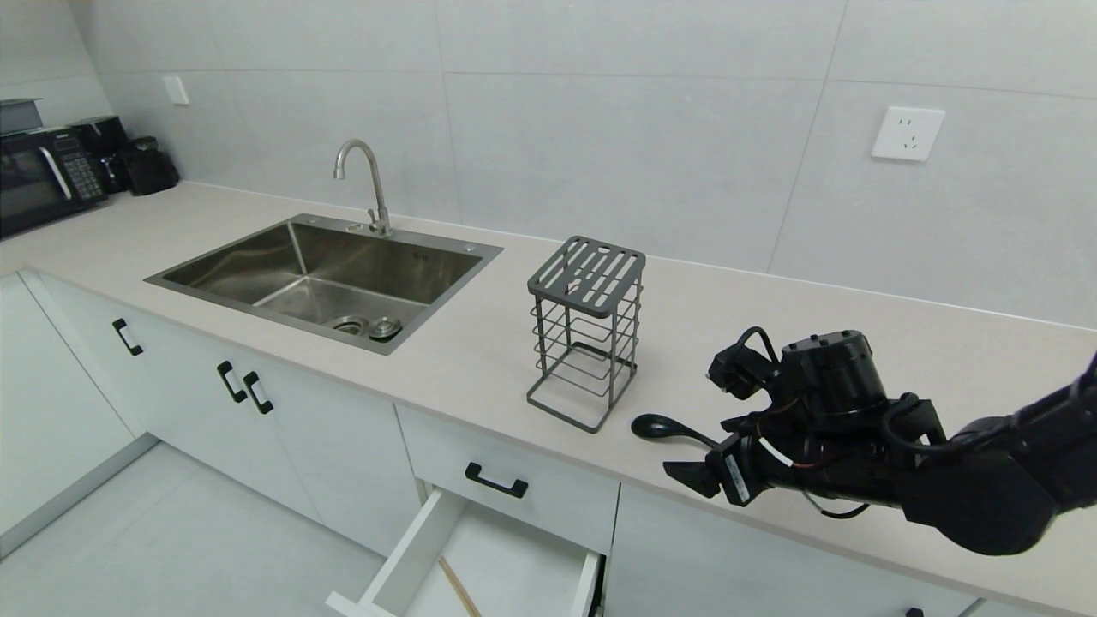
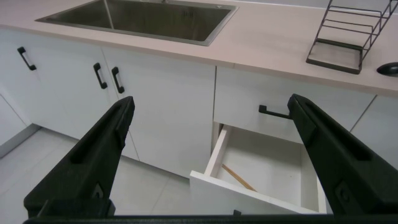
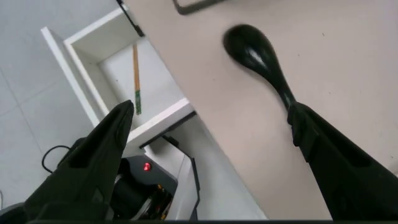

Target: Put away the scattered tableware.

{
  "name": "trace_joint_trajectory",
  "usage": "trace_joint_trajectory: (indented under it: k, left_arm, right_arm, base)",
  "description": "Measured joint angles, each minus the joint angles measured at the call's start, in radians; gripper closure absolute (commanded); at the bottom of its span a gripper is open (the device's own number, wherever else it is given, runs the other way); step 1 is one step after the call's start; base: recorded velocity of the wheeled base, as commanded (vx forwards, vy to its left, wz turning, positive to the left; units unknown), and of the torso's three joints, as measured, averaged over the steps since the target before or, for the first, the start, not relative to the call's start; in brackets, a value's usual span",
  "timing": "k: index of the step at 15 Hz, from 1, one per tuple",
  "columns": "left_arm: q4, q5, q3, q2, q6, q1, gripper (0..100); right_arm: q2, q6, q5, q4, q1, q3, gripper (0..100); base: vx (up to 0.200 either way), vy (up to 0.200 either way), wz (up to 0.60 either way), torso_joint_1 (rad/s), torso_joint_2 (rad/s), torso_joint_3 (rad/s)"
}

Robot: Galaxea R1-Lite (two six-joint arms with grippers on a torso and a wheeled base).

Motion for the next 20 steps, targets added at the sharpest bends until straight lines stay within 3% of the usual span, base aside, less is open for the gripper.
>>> trace_joint_trajectory:
  k: [20]
  left_arm:
    - [0.0,0.0,0.0,0.0,0.0,0.0,0]
  right_arm:
    - [0.256,-0.126,0.095,-0.004,-0.138,-0.204,0]
  base:
    - [0.0,0.0,0.0,0.0,0.0,0.0]
